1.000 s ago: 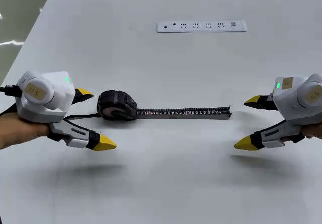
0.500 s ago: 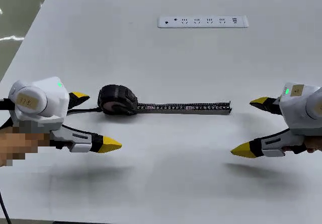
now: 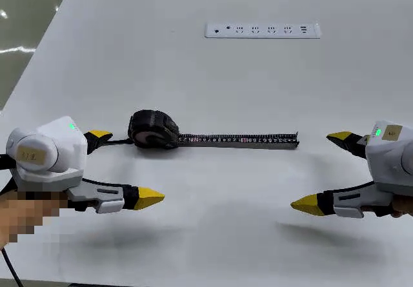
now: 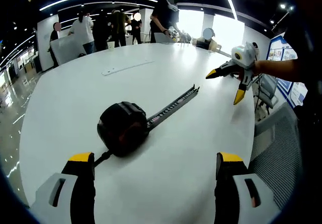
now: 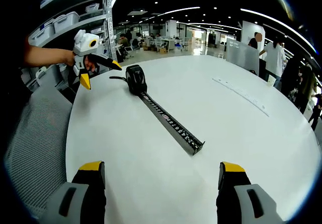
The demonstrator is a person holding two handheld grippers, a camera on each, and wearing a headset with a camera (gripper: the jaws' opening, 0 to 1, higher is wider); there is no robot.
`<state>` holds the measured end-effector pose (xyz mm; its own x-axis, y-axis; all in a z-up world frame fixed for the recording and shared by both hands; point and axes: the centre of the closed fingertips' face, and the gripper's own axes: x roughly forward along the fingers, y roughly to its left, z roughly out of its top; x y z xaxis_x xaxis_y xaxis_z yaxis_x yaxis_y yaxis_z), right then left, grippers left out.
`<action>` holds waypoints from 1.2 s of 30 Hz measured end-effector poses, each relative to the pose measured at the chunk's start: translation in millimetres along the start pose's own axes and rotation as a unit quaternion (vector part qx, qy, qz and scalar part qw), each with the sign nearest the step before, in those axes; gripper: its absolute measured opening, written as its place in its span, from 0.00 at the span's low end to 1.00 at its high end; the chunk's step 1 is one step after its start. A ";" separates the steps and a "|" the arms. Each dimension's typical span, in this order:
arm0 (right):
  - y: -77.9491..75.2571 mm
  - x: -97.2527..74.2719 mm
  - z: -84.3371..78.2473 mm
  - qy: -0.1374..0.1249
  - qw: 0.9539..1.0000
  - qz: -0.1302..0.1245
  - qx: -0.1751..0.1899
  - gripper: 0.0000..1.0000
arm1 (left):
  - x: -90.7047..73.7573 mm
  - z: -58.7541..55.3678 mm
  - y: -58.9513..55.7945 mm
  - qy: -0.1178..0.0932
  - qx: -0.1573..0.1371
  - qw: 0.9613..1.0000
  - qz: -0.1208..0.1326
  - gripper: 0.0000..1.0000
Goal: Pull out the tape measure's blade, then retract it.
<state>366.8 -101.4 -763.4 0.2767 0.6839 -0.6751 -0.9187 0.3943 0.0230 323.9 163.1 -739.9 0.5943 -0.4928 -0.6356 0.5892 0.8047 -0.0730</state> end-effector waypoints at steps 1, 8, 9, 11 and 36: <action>0.4 -0.5 0.7 -0.002 1.000 -0.002 0.002 0.93 | -0.4 0.4 -0.8 -0.003 -0.001 1.000 0.002 0.99; 6.1 -2.6 4.5 -0.014 1.000 -0.017 0.018 0.97 | -4.2 0.7 -6.5 -0.014 -0.015 1.000 0.015 0.99; 6.2 -2.4 4.9 -0.016 0.999 -0.019 0.021 0.97 | -4.5 0.8 -7.0 -0.015 -0.016 1.000 0.016 0.99; 7.3 -2.3 7.4 -0.025 0.999 -0.027 0.029 0.98 | -5.3 2.3 -8.7 -0.020 -0.021 0.999 0.020 0.99; 26.5 -6.9 20.4 -0.069 0.990 -0.075 0.093 0.99 | -12.2 9.2 -25.1 -0.058 -0.047 0.996 0.058 0.99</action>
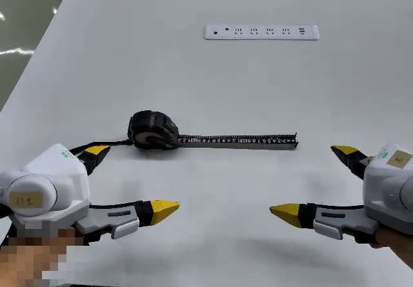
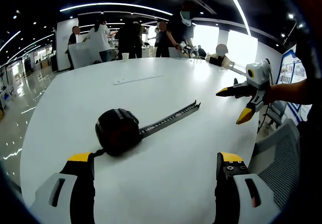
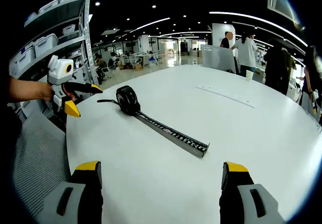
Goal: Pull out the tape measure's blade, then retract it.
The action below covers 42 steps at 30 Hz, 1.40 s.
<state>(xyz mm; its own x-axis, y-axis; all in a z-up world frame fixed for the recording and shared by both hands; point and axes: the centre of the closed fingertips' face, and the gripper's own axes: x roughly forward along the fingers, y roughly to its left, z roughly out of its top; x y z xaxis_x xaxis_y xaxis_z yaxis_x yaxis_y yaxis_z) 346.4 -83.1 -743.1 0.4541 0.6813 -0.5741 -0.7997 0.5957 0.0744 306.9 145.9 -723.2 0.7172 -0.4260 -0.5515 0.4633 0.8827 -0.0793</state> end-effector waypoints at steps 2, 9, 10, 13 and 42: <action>2.7 0.2 0.9 -0.002 1.000 -0.001 0.000 0.99 | -0.3 0.7 0.2 -0.003 -0.001 1.000 0.008 0.99; 9.1 -0.2 3.8 -0.008 1.000 -0.003 0.009 0.99 | -2.9 -2.0 -0.9 -0.003 -0.007 1.000 0.023 0.99; 9.4 -0.4 4.1 -0.009 1.000 -0.005 0.009 0.99 | -3.2 -1.8 -1.3 -0.004 -0.009 1.000 0.024 0.99; 10.3 -1.2 6.1 -0.014 1.000 -0.010 0.012 0.99 | -3.3 -2.6 -1.5 -0.004 -0.009 0.999 0.031 0.99; 12.7 -1.8 9.2 -0.017 1.000 -0.005 0.018 0.99 | 2.9 3.3 4.6 -0.011 -0.028 0.998 0.060 0.99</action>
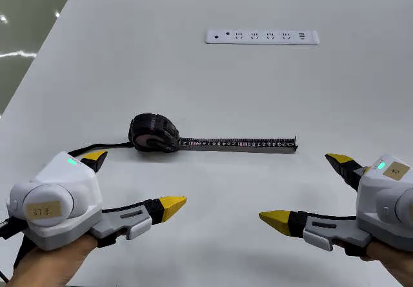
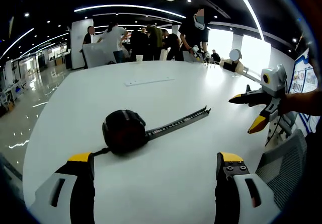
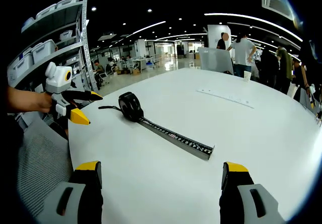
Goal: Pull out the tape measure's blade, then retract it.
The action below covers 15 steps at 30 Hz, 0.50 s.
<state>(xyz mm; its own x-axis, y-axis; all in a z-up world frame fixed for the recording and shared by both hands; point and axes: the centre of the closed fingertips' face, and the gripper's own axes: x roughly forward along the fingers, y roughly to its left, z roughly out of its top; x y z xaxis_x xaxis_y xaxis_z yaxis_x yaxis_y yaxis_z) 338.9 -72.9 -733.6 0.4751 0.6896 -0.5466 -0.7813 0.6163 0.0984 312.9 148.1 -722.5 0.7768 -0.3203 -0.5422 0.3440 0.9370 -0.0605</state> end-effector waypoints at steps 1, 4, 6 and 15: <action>-0.4 0.2 0.1 0.000 1.000 0.001 0.000 0.99 | 0.5 0.5 0.2 -0.001 -0.001 1.000 0.001 0.99; -1.5 1.2 0.6 0.000 1.000 0.005 -0.003 0.99 | 3.8 1.1 0.5 0.003 -0.005 1.000 0.003 0.99; -1.9 1.8 1.1 0.000 1.000 0.009 -0.002 0.99 | 4.9 1.9 0.8 0.003 -0.008 1.000 0.005 0.98; -7.6 6.1 1.0 0.003 1.000 0.027 -0.008 0.99 | 11.5 6.2 2.8 0.003 -0.009 1.000 0.014 0.98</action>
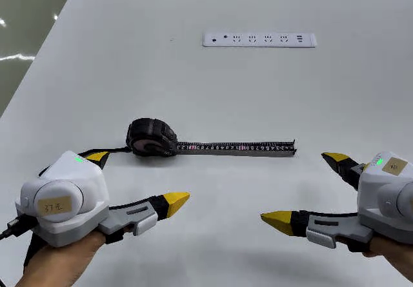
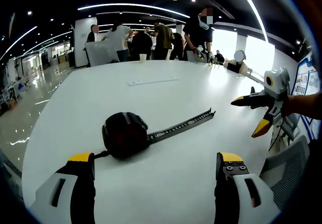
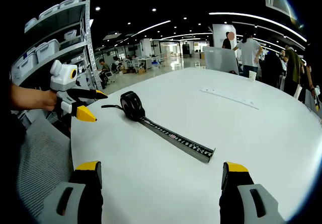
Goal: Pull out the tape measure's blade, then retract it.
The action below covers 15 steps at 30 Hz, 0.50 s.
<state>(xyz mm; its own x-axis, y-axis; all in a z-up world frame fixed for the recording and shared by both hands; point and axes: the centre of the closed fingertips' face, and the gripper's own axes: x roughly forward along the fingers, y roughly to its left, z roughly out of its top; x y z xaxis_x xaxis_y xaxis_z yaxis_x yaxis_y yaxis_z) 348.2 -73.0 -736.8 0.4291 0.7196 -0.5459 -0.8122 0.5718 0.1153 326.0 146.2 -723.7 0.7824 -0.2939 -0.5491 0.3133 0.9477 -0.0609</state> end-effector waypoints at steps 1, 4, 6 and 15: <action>-0.6 0.6 -0.3 0.001 1.000 0.003 0.000 0.99 | 0.7 0.2 0.7 0.000 -0.001 1.000 0.002 0.98; -2.9 2.7 -1.9 0.005 1.000 0.011 -0.005 0.99 | 3.8 1.2 3.5 0.000 -0.005 1.000 0.009 0.98; -4.0 3.9 -2.8 0.009 1.000 0.018 -0.008 0.97 | 5.5 2.1 5.1 0.000 -0.008 1.000 0.012 0.98; -12.4 10.2 -3.8 0.017 0.999 0.038 -0.022 0.94 | 12.8 4.6 10.1 0.000 -0.019 0.999 0.027 0.97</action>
<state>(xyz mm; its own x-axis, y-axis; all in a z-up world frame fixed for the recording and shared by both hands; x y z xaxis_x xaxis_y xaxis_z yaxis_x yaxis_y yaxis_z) 361.2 -74.2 -747.0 0.3526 0.7463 -0.5645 -0.8592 0.4972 0.1206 341.7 151.4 -727.5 0.7971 -0.2431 -0.5528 0.2508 0.9660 -0.0632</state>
